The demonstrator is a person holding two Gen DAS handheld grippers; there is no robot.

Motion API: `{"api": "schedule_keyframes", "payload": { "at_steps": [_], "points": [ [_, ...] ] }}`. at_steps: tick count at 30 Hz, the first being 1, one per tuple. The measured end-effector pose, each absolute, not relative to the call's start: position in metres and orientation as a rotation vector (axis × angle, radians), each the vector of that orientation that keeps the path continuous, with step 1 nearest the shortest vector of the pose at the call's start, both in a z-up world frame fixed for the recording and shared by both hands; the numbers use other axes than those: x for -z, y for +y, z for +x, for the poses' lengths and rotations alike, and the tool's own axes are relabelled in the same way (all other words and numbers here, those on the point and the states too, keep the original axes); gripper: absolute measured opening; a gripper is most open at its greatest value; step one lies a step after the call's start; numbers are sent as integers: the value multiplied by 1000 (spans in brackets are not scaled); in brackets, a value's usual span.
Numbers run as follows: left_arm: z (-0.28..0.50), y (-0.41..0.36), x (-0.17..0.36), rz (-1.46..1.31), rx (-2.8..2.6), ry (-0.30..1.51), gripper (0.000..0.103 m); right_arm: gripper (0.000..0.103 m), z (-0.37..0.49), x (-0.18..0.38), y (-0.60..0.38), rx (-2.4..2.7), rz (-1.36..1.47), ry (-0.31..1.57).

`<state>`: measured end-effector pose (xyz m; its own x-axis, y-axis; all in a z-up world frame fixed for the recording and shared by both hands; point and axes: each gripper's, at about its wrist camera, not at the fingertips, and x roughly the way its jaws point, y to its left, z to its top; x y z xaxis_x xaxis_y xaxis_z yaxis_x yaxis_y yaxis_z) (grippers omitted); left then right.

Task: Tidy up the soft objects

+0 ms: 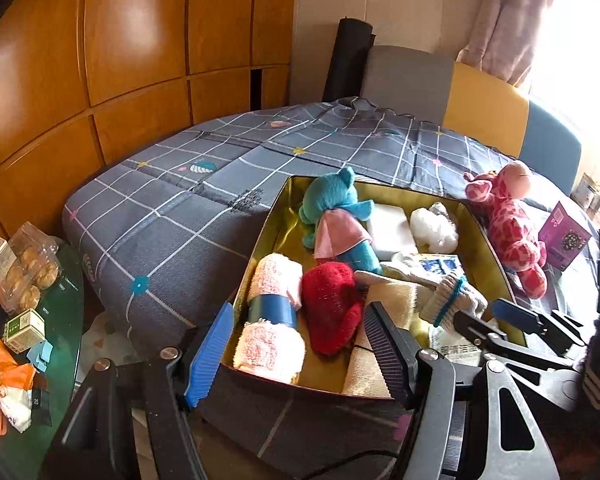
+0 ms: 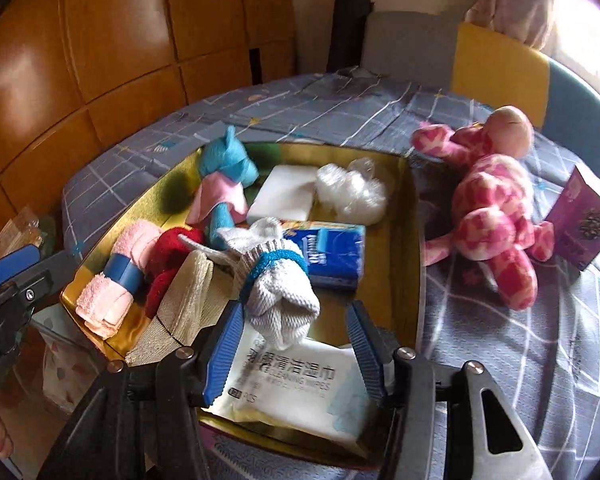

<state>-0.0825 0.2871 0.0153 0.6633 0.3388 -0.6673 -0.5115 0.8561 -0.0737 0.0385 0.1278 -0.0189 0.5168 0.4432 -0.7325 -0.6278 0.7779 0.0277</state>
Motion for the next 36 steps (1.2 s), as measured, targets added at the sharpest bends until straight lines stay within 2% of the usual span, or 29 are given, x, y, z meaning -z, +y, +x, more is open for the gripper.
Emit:
{"api": "schedule_keyframes", "payload": {
  "at_steps": [5, 18, 36],
  "points": [
    [-85, 273, -23, -250, -459, 667, 77, 54, 26, 8, 102, -567, -215, 742],
    [-84, 233, -32, -185, -378, 650, 79, 54, 18, 5, 56, -444, -120, 722],
    [-84, 230, -32, -178, -376, 653, 81, 54, 15, 5, 54, -445, -113, 719]
  ]
}}
